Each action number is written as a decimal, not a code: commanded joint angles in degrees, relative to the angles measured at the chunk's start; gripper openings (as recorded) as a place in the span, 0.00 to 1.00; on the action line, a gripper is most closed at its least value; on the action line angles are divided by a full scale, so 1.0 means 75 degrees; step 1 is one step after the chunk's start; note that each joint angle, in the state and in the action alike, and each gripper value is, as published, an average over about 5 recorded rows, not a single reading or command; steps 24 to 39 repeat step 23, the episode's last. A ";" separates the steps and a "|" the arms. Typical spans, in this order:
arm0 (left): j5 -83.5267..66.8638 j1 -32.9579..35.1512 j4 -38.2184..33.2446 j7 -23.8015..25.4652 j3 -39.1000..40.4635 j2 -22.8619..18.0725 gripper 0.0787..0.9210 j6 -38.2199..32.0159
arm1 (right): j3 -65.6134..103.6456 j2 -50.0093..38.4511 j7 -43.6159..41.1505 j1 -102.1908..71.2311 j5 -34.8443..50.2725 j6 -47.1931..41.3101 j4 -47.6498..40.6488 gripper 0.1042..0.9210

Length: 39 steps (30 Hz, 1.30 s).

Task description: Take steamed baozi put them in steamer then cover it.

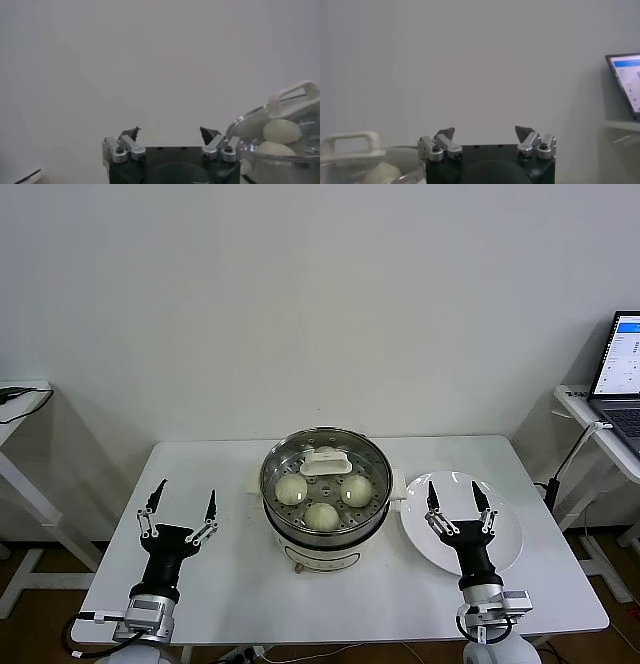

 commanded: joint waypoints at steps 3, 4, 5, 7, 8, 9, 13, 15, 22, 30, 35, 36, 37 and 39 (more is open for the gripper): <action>-0.0342 0.0120 -0.0006 0.0011 -0.0153 -0.0027 0.88 -0.0155 | 0.0027 -0.0008 0.0049 -0.0031 -0.0111 -0.0202 0.0129 0.88; -0.0340 0.0124 -0.0009 0.0011 -0.0152 -0.0027 0.88 -0.0153 | 0.0028 -0.0009 0.0056 -0.0036 -0.0120 -0.0201 0.0134 0.88; -0.0339 0.0128 -0.0012 0.0010 -0.0154 -0.0027 0.88 -0.0151 | 0.0030 -0.0010 0.0062 -0.0042 -0.0130 -0.0200 0.0140 0.88; -0.0339 0.0136 -0.0015 0.0010 -0.0159 -0.0024 0.88 -0.0149 | 0.0034 -0.0013 0.0081 -0.0061 -0.0147 -0.0201 0.0152 0.88; -0.0338 0.0137 -0.0014 0.0010 -0.0161 -0.0021 0.88 -0.0149 | 0.0037 -0.0015 0.0091 -0.0073 -0.0155 -0.0201 0.0161 0.88; -0.0338 0.0138 -0.0013 0.0010 -0.0163 -0.0018 0.88 -0.0147 | 0.0040 -0.0016 0.0101 -0.0084 -0.0160 -0.0202 0.0169 0.88; -0.0338 0.0145 -0.0021 0.0013 -0.0152 -0.0007 0.88 -0.0144 | 0.0053 -0.0022 0.0126 -0.0122 -0.0176 -0.0203 0.0189 0.88; -0.0338 0.0146 -0.0027 0.0012 -0.0137 -0.0006 0.88 -0.0142 | 0.0055 -0.0019 0.0132 -0.0136 -0.0199 -0.0206 0.0196 0.88; -0.0341 0.0146 -0.0024 0.0016 -0.0075 0.0022 0.88 -0.0154 | 0.0046 0.0015 0.0145 -0.0184 -0.0289 -0.0232 0.0242 0.88; -0.0342 0.0146 -0.0022 0.0016 -0.0070 0.0026 0.88 -0.0157 | 0.0047 0.0016 0.0146 -0.0189 -0.0295 -0.0232 0.0246 0.88; -0.0342 0.0146 -0.0022 0.0016 -0.0070 0.0026 0.88 -0.0157 | 0.0047 0.0016 0.0146 -0.0189 -0.0295 -0.0232 0.0246 0.88; -0.0342 0.0146 -0.0022 0.0016 -0.0070 0.0026 0.88 -0.0157 | 0.0047 0.0016 0.0146 -0.0189 -0.0295 -0.0232 0.0246 0.88; -0.0342 0.0146 -0.0022 0.0016 -0.0070 0.0026 0.88 -0.0157 | 0.0047 0.0016 0.0146 -0.0189 -0.0295 -0.0232 0.0246 0.88; -0.0342 0.0146 -0.0022 0.0016 -0.0070 0.0026 0.88 -0.0157 | 0.0047 0.0016 0.0146 -0.0189 -0.0295 -0.0232 0.0246 0.88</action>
